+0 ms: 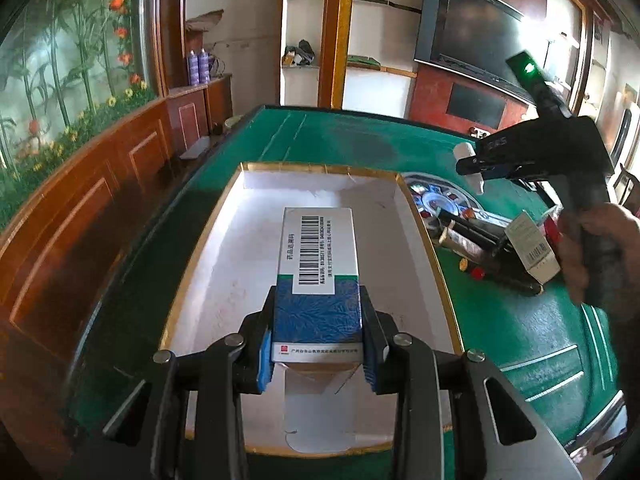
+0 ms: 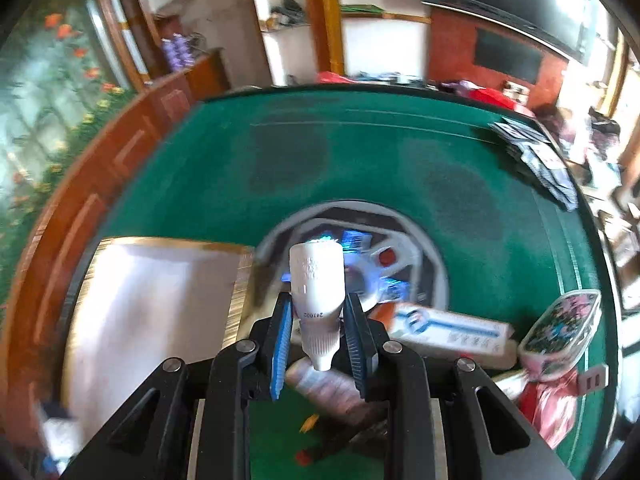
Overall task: Organize objects
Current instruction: 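Lower the box and bottle into the tray and open both tools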
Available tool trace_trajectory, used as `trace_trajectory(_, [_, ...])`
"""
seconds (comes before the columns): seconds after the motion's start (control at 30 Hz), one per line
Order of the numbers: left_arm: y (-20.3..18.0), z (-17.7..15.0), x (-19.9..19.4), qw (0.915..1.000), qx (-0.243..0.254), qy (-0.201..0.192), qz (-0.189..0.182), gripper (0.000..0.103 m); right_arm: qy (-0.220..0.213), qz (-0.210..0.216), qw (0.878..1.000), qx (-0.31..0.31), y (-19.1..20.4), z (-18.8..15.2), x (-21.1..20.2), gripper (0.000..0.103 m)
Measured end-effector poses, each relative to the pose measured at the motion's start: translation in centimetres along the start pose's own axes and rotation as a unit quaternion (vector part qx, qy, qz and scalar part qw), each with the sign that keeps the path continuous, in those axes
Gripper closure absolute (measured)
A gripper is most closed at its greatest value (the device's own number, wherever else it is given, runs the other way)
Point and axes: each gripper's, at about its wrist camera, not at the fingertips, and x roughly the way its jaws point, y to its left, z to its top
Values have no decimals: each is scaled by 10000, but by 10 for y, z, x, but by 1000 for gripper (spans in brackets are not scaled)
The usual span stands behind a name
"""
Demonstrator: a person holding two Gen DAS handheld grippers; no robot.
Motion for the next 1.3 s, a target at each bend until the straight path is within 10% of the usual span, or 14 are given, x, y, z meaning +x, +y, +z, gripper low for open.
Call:
trace_trajectory(0.37, [7, 47, 34, 9996, 140, -60, 236, 70, 300, 1342, 9898, -374, 66, -10, -1, 75])
trace_trajectory(0.87, [39, 98, 181, 9893, -632, 1076, -760, 69, 802, 787, 9930, -375, 79, -11, 90, 75])
trace_trajectory(1.03, [42, 101, 189, 9830, -969, 1146, -1057, 34, 749, 730, 9945, -77, 65, -11, 90, 69])
trace_trajectory(1.3, [35, 88, 122, 9878, -1030, 155, -1155, 17, -230, 883, 9958, 111, 46, -18, 9, 49])
